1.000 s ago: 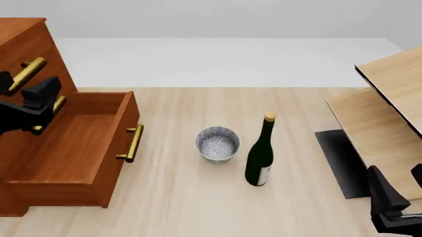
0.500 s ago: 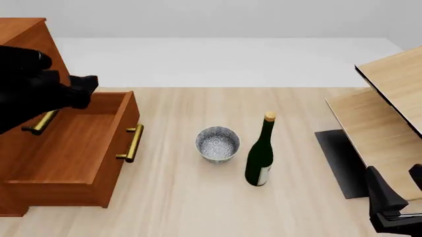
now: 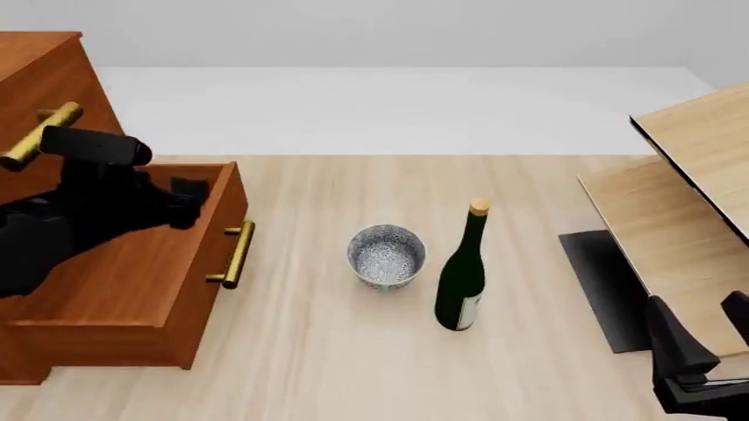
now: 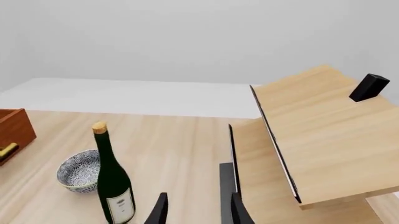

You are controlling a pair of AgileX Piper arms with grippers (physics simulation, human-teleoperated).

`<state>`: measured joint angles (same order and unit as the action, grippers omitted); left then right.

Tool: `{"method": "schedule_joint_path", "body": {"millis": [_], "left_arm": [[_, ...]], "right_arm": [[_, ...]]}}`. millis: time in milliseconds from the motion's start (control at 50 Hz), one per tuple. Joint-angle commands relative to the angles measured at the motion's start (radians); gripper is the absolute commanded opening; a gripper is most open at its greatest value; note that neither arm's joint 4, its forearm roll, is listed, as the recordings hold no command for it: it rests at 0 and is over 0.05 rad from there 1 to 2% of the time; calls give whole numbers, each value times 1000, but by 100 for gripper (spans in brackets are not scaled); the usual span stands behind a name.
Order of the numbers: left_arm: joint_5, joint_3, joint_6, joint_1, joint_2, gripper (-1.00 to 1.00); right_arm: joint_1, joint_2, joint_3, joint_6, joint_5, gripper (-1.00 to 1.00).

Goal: Put the wine bottle in the bottom drawer of the cabinet.

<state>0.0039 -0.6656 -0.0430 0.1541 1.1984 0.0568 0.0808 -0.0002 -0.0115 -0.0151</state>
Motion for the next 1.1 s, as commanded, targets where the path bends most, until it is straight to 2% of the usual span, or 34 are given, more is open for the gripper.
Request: {"method": "schedule_joint_path", "body": {"millis": [20,60,100,420,1100], "left_arm": [[-31,25,9,0,52,100],[-28,22,26,-2,63,100],[-39,29,6,-7,64,100],[-74,71,37,9,95,100],[-163,172,50,13,138,100]], "right_arm": [[2,9,0,-1,-5,100],[5,13,0,-2,-8,100],[6,17,0,-4,-11,100],[9,19,-1,-5,-5,100],[27,38,0,-8,-11,100]]}}
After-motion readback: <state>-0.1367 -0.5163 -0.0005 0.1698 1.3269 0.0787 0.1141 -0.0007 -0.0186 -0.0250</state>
